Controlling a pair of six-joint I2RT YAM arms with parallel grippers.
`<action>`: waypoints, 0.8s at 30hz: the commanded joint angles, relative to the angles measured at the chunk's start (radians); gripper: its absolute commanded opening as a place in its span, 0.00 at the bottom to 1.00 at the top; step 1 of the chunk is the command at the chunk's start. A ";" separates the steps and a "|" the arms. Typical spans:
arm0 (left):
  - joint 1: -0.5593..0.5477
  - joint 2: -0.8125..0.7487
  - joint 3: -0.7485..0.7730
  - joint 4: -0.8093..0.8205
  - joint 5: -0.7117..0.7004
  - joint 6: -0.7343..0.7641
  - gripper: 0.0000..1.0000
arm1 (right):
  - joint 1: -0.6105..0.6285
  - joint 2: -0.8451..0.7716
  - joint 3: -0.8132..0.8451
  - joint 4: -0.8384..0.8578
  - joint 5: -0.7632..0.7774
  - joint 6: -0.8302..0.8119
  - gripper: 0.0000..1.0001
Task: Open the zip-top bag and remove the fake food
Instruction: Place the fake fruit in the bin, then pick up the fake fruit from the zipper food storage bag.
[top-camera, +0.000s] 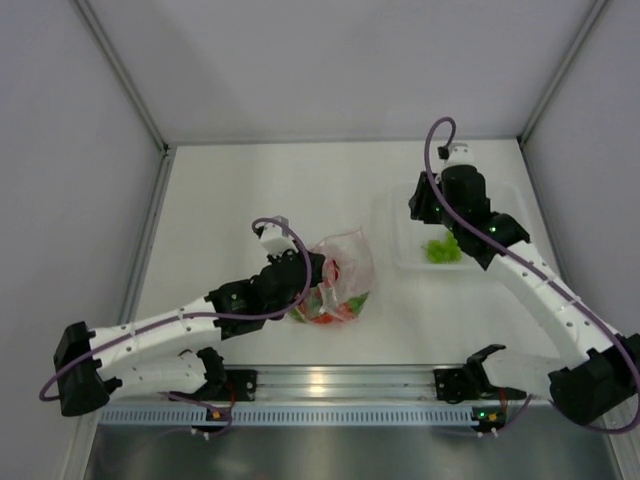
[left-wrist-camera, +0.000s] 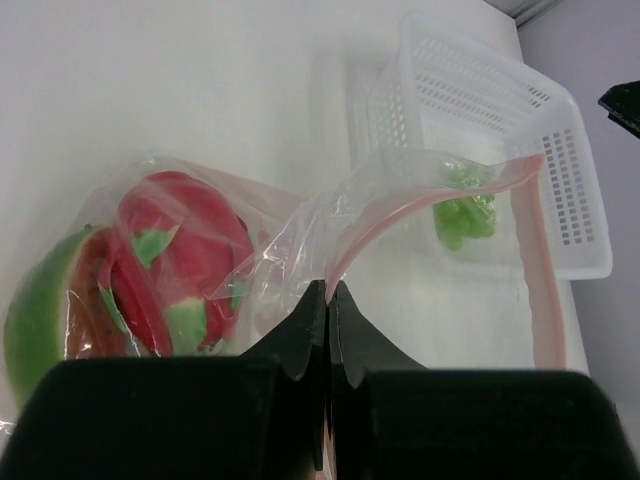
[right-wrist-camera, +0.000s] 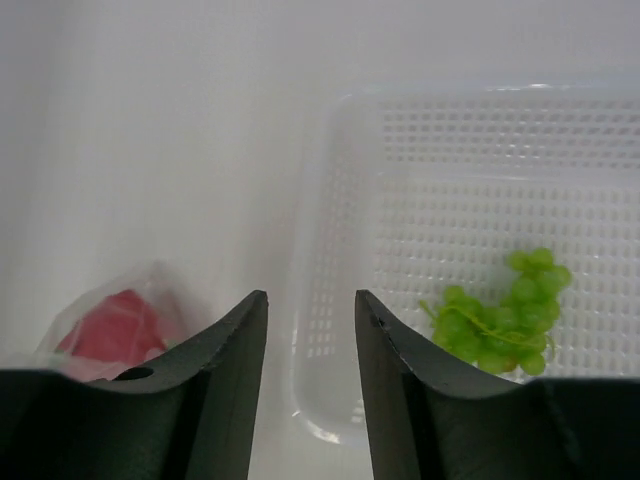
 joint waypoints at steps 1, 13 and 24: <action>0.001 0.009 0.054 0.014 0.010 0.005 0.00 | 0.095 -0.079 0.025 -0.062 0.009 0.053 0.40; 0.001 0.070 0.101 0.061 0.042 -0.009 0.00 | 0.416 -0.199 -0.010 -0.080 -0.020 0.155 0.27; 0.001 0.095 0.124 0.089 0.068 -0.024 0.00 | 0.519 -0.094 -0.091 0.044 -0.062 0.201 0.22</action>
